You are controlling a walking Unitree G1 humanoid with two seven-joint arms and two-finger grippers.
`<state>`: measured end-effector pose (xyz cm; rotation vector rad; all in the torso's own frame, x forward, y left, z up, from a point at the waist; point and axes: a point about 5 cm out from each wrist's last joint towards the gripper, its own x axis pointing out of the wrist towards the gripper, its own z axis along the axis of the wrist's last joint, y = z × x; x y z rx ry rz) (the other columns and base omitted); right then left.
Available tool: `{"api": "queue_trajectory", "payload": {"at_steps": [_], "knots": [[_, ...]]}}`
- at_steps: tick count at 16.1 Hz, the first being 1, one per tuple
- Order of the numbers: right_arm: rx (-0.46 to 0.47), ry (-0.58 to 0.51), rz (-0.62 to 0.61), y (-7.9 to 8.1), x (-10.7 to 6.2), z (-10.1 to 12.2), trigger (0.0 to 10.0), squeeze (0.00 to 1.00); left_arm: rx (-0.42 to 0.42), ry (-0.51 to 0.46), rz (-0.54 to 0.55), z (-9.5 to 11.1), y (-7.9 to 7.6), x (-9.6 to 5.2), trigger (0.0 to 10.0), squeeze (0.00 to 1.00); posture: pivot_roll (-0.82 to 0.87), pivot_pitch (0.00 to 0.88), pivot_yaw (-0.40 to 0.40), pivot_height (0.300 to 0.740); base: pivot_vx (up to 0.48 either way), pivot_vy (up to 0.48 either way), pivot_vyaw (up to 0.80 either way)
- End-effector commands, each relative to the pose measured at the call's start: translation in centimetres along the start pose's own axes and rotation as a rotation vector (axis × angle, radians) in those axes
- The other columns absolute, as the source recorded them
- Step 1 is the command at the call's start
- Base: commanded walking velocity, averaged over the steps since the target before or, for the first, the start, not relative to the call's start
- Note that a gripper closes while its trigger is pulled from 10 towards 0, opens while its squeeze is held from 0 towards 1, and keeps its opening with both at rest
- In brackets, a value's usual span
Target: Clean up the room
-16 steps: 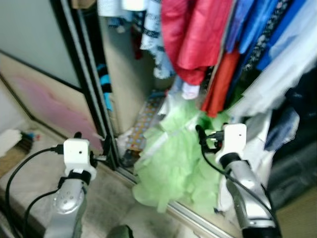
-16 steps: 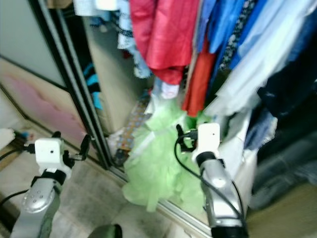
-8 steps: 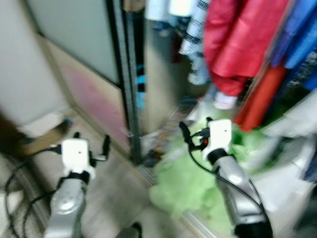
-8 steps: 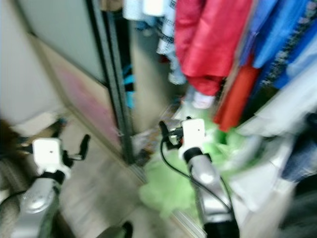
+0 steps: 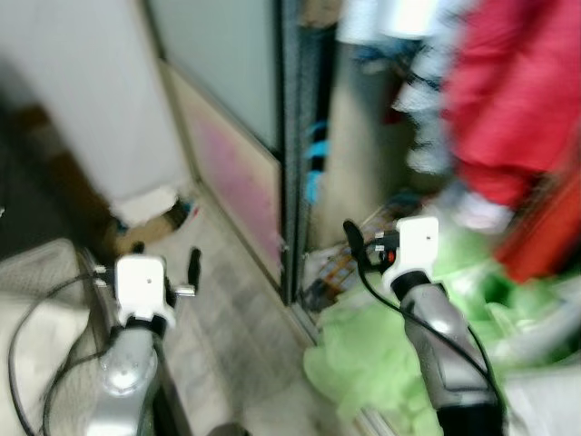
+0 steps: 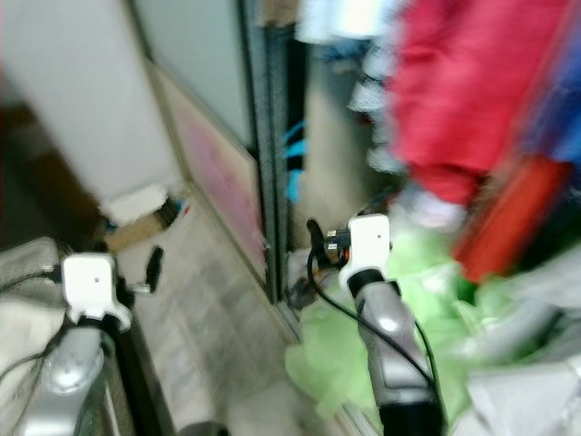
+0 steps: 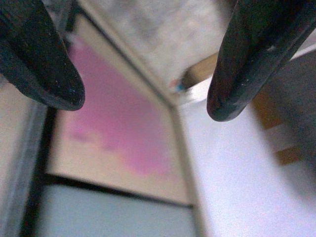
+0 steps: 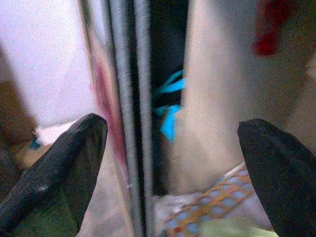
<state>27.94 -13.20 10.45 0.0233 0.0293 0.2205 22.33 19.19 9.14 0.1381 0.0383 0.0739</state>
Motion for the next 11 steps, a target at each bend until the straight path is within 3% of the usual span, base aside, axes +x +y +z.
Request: {"api": "queue_trajectory", "payload": {"at_steps": [1, 3, 4, 11], "knots": [[0.014, 0.001, -0.015, -0.32, -0.06, 0.06, 10.0, 0.00, -0.018, 0.010, 0.011, 0.11, -0.01, -0.07, 10.0, 0.00, -0.03, 0.000, -0.001, 0.740, 0.000, 0.000, 0.00], [-0.005, 0.019, -0.022, -0.40, 0.06, -0.10, 10.0, 0.00, -0.023, 0.030, 0.023, -0.17, 0.16, -0.27, 10.0, 0.00, -0.03, 0.000, -0.002, 0.740, 0.000, 0.000, 0.00], [-0.073, 0.001, -0.029, -0.39, 0.17, 0.03, 10.0, 0.00, -0.024, 0.035, 0.036, -0.24, 0.26, -0.39, 10.0, 0.00, -0.03, 0.000, -0.003, 0.740, 0.000, 0.000, 0.00], [-0.029, 0.047, -0.074, -1.14, 0.12, -0.61, 10.0, 0.00, -0.022, 0.029, 0.049, -0.28, 0.58, -0.42, 10.0, 0.00, -0.03, 0.000, -0.007, 0.740, 0.000, 0.000, 0.08]]}}
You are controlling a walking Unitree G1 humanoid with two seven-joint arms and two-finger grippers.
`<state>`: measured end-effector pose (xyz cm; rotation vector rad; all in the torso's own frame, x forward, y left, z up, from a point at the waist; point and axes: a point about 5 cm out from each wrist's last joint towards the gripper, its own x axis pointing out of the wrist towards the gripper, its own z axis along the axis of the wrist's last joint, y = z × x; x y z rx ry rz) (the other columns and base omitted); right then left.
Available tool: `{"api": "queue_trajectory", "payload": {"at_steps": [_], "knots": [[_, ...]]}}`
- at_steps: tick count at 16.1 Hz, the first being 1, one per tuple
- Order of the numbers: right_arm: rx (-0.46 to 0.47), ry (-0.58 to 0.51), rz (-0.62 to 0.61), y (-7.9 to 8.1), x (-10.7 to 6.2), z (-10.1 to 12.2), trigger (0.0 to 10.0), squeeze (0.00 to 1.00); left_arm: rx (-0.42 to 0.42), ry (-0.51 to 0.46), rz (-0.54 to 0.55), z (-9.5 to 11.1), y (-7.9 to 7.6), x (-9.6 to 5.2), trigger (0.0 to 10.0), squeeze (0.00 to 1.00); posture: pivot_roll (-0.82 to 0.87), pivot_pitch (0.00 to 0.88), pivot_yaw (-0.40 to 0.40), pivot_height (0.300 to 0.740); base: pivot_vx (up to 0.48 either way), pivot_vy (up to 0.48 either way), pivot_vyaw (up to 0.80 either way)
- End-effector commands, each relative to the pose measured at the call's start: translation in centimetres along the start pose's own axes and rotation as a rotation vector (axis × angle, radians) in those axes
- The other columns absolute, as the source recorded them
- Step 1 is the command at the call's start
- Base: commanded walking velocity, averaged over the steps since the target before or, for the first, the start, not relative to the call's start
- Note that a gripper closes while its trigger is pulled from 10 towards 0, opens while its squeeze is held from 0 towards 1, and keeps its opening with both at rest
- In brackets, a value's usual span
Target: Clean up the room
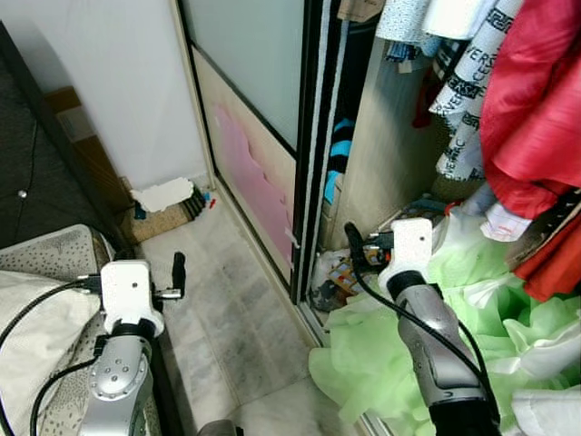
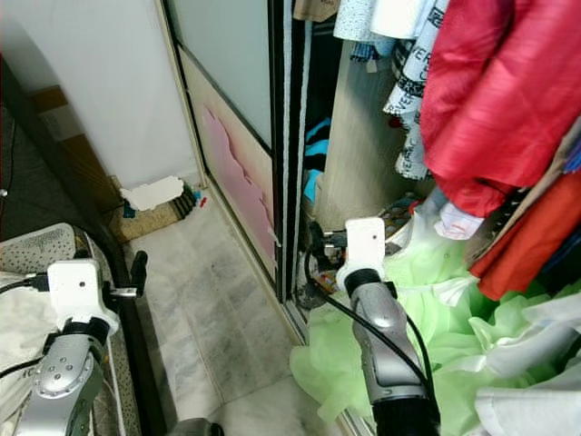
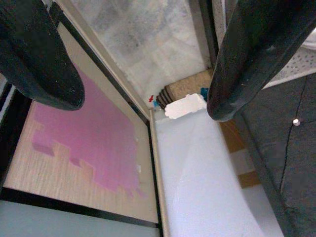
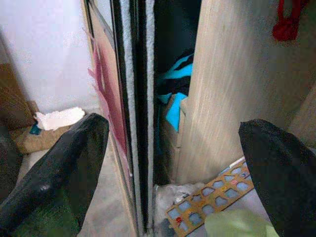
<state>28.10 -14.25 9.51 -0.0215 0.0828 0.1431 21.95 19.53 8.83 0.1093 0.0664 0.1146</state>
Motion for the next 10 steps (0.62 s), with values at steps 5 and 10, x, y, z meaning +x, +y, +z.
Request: {"api": "queue_trajectory", "payload": {"at_steps": [5, 10], "knots": [[0.008, -0.021, 0.038, 0.4, 0.3, 0.4, 10.0, 0.00, -0.023, 0.011, -0.056, 0.1, -1.1, 0.2, 10.0, 0.00, -0.03, 0.000, -0.011, 0.740, 0.000, 0.000, 0.80], [0.009, -0.023, 0.045, 0.4, 0.4, 0.3, 10.0, 0.00, -0.008, 0.023, -0.038, -0.2, -1.0, 0.3, 10.0, 0.00, -0.03, 0.000, -0.009, 0.740, 0.000, 0.000, 0.80]]}}
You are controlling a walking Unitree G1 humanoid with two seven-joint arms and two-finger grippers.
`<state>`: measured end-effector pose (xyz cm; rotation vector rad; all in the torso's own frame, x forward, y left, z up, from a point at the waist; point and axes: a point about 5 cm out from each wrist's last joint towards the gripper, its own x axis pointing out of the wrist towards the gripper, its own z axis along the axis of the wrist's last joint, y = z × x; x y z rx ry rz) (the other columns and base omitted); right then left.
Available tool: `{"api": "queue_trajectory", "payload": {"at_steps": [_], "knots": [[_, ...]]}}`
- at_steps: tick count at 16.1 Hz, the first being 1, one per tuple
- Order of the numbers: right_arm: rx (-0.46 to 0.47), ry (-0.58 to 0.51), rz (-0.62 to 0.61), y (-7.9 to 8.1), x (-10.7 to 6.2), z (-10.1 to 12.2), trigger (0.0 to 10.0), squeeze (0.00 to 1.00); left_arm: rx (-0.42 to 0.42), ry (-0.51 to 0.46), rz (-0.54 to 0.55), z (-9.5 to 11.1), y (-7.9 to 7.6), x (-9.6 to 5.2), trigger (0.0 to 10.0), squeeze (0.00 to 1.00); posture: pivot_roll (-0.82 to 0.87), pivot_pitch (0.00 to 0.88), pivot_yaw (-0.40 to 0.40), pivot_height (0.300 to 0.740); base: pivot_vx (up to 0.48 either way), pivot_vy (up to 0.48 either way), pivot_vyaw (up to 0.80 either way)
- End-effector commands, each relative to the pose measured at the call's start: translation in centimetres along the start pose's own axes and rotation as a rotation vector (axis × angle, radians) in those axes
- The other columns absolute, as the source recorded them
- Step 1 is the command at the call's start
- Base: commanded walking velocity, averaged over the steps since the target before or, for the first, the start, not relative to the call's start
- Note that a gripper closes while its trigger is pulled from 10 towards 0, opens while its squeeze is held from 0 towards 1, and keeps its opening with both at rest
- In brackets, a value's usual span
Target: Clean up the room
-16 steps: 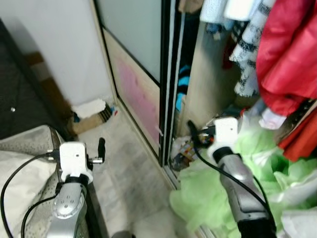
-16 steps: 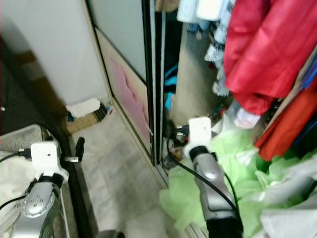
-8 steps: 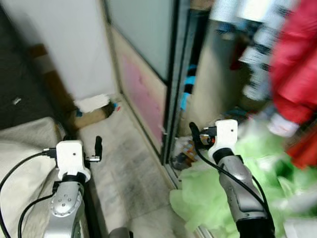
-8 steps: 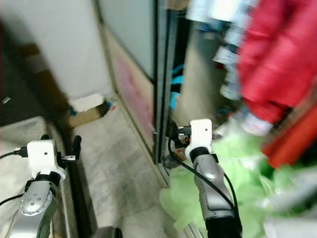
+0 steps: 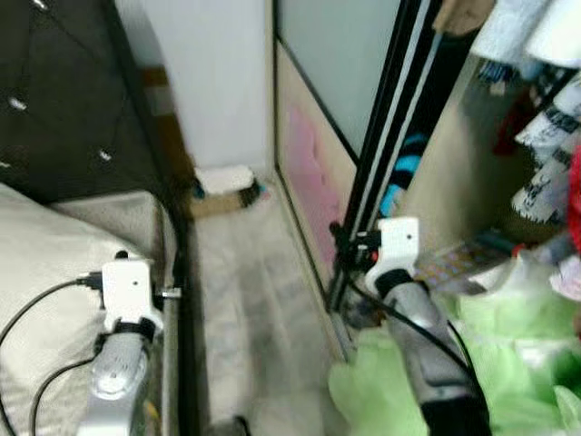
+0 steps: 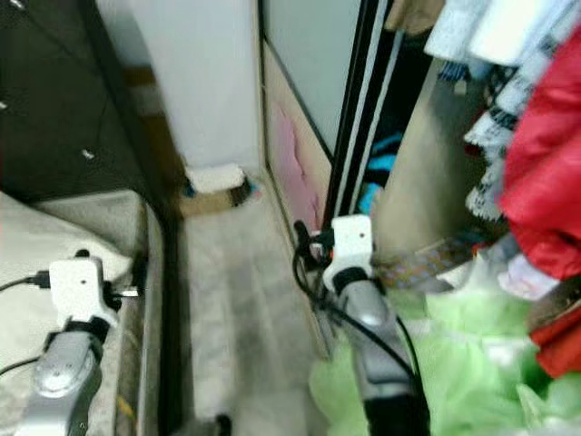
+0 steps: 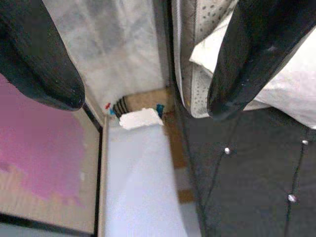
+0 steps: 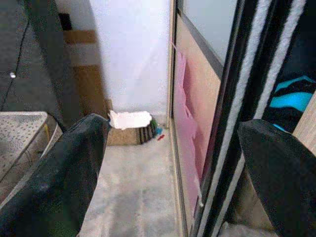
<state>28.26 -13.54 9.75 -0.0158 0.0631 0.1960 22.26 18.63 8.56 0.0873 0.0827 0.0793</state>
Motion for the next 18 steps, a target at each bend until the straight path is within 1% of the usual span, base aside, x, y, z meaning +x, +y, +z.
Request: {"api": "queue_trajectory", "payload": {"at_steps": [1, 6, 18], "knots": [[0.005, -0.004, -0.003, -0.21, 0.12, 0.09, 10.0, 0.00, 0.012, 0.007, -0.002, 0.00, -0.09, 0.12, 10.0, 0.00, -0.03, 0.000, -0.010, 0.740, 0.000, 0.000, 0.80], [0.005, -0.011, 0.004, -0.13, 0.23, 0.22, 10.0, 0.00, 0.003, 0.012, 0.014, 0.02, 0.07, 0.29, 10.0, 0.00, -0.03, 0.000, -0.011, 0.740, 0.000, 0.000, 0.80], [0.012, -0.030, 0.027, 0.02, 0.74, 0.57, 10.0, 0.00, -0.007, -0.002, -0.002, 0.26, -0.15, 0.82, 10.0, 0.00, -0.04, 0.000, -0.012, 0.740, 0.000, 0.000, 0.80]]}}
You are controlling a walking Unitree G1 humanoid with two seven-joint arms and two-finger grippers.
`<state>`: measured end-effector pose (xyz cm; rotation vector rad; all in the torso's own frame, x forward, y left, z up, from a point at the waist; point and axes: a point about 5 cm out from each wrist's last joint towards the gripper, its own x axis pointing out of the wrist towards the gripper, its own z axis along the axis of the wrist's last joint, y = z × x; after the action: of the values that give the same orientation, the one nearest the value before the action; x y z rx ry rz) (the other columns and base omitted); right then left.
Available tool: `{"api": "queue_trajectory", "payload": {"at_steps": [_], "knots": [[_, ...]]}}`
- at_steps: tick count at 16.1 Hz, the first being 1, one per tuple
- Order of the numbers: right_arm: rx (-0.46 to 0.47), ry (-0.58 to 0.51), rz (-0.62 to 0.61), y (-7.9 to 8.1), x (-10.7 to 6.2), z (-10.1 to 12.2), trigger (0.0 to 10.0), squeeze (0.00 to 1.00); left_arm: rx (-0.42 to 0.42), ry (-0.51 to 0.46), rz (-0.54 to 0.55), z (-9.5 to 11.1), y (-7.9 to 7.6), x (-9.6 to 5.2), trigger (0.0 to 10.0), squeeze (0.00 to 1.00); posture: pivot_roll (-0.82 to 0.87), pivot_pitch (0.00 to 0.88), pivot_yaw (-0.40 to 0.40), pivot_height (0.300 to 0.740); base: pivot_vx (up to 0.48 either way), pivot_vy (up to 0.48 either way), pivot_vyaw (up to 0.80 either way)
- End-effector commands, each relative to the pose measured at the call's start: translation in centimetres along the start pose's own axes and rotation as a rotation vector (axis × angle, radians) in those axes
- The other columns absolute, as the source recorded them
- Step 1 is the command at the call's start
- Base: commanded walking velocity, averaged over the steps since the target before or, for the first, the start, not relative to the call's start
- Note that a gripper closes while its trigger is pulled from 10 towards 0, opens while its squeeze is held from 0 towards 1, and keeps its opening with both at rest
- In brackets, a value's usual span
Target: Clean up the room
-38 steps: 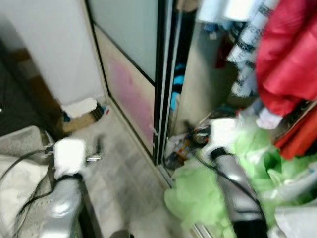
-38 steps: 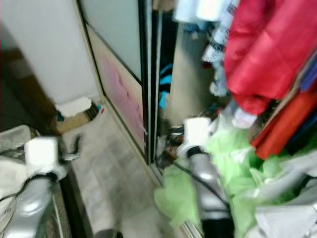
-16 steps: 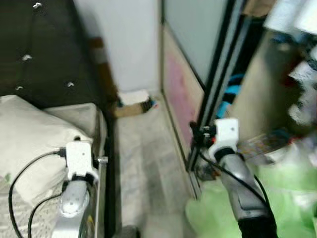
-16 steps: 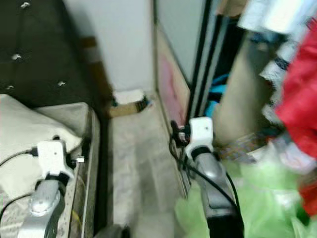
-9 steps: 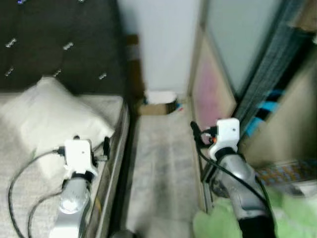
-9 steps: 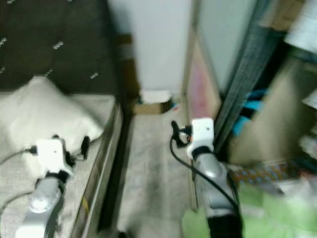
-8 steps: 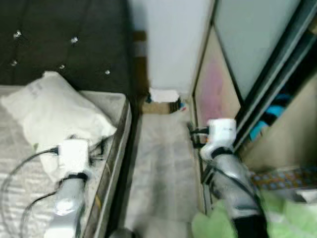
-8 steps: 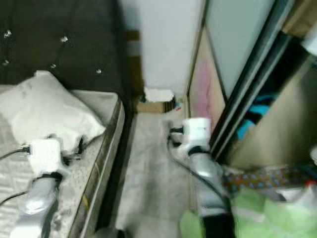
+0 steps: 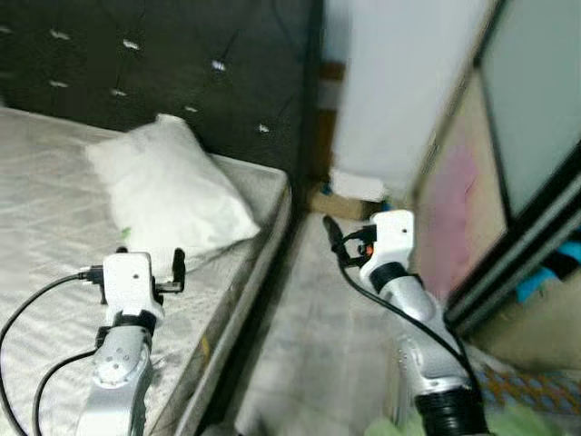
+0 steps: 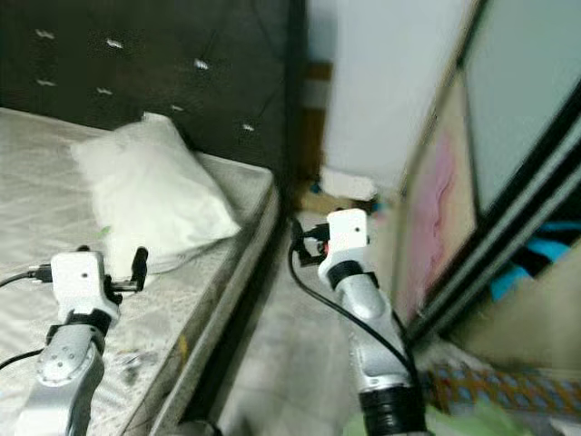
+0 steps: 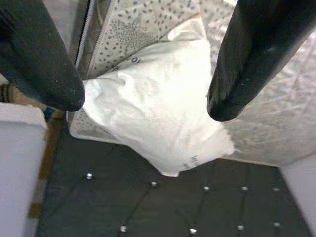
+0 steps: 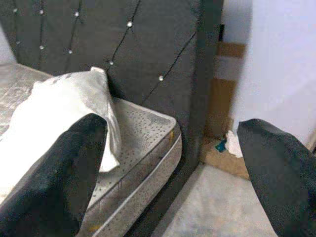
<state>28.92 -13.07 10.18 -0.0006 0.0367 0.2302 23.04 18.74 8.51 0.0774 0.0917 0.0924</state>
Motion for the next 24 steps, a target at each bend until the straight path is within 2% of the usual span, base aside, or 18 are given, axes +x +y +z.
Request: {"api": "queue_trajectory", "payload": {"at_steps": [1, 21, 24], "knots": [[0.001, -0.004, -0.007, -0.32, 0.06, 0.10, 10.0, 0.00, 0.003, -0.012, -0.014, 0.27, -0.20, 0.05, 10.0, 0.00, -0.04, 0.000, -0.012, 0.740, 0.000, 0.000, 0.80], [0.009, -0.012, 0.006, -0.21, 0.15, 0.08, 10.0, 0.00, -0.006, -0.006, 0.002, 0.04, -0.14, -0.01, 10.0, 0.00, -0.04, 0.000, -0.013, 0.740, 0.000, 0.000, 0.80], [0.012, -0.004, -0.001, -0.26, 0.22, -0.02, 10.0, 0.00, 0.045, -0.050, 0.008, 0.82, -0.13, 0.07, 10.0, 0.00, -0.04, 0.000, -0.013, 0.740, 0.000, 0.000, 0.80]]}}
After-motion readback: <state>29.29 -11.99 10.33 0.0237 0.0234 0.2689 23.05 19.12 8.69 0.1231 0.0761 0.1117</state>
